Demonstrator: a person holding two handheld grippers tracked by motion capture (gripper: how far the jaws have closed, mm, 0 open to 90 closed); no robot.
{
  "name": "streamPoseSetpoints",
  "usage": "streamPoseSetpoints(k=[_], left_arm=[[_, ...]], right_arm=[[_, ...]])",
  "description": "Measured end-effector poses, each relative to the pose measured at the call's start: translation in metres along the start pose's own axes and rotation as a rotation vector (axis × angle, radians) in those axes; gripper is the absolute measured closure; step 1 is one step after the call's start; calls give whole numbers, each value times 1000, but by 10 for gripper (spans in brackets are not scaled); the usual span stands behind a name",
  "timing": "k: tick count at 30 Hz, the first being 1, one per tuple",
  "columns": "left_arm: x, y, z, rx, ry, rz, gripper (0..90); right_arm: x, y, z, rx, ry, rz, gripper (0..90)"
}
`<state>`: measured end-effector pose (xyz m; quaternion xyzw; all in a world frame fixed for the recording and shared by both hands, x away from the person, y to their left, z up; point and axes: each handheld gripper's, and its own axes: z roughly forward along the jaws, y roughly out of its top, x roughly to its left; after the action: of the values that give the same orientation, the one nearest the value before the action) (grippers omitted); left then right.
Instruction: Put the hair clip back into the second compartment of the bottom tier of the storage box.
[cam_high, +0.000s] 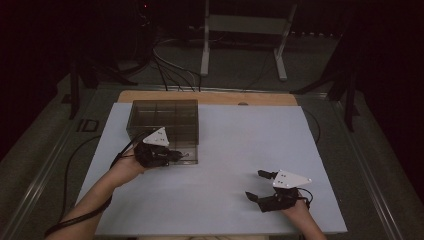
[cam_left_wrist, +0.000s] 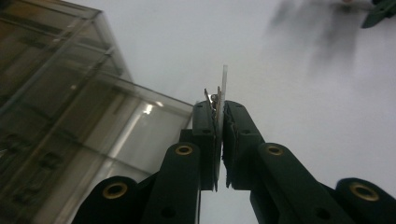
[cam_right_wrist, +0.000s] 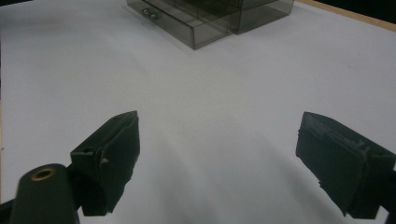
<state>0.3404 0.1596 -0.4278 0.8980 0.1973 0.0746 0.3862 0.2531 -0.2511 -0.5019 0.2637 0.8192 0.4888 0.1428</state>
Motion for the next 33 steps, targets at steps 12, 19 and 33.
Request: streamPoseSetpoints(k=[12,19,33], left_arm=[[10,-5,-11,-3,78,-101,837],[13,-9,-18,-8,147,-122,836],[24,-23,-27,-15,220,-211,831]], right_arm=[[0,0,0,0,0,1,135],[1,0,1,4,4,-1,135],[0,0,1,2,0,1,135]])
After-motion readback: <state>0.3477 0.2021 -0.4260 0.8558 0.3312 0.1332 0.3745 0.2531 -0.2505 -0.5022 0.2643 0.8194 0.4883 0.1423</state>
